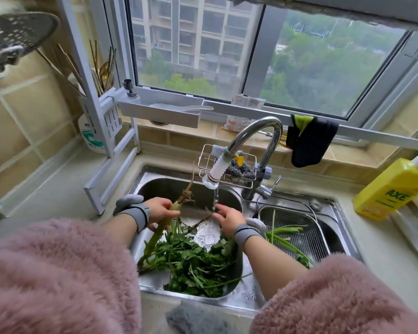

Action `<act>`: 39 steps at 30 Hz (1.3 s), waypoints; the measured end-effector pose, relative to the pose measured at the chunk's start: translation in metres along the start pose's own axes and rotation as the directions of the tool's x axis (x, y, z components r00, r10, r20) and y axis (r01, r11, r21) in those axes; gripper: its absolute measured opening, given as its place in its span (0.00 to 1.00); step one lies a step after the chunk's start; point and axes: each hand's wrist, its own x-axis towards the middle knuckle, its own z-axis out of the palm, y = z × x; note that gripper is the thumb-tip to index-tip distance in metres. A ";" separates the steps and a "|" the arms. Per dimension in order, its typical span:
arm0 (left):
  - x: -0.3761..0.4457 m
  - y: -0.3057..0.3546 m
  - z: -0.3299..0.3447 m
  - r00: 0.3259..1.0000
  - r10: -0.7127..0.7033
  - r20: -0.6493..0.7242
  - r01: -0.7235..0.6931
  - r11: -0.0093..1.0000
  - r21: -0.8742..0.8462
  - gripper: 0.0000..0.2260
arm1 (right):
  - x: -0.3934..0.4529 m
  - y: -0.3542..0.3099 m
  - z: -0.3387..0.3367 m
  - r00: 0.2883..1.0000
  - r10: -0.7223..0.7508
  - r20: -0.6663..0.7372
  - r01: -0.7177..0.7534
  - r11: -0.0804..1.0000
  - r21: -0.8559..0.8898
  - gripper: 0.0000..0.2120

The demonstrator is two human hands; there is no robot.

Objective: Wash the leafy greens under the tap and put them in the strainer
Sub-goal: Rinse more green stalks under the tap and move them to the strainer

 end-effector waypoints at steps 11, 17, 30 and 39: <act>0.003 0.009 0.007 0.996 0.030 -0.083 -0.036 0.996 -0.080 0.04 | 0.008 -0.046 -0.029 0.985 0.120 0.128 -0.163 0.359 0.919 0.09; 0.006 0.009 0.015 1.000 -0.012 -0.024 0.008 0.990 -0.141 0.06 | 0.010 -0.040 -0.029 0.987 0.113 0.113 -0.149 0.383 0.912 0.09; 0.019 0.023 0.043 0.999 -0.032 -0.008 0.030 0.989 -0.144 0.08 | 0.018 -0.030 -0.029 0.997 0.080 0.023 -0.063 0.545 0.836 0.10; 0.021 0.027 0.050 0.999 -0.019 -0.045 0.007 0.968 -0.251 0.03 | 0.020 -0.013 -0.018 0.996 -0.010 -0.083 0.037 0.944 0.328 0.13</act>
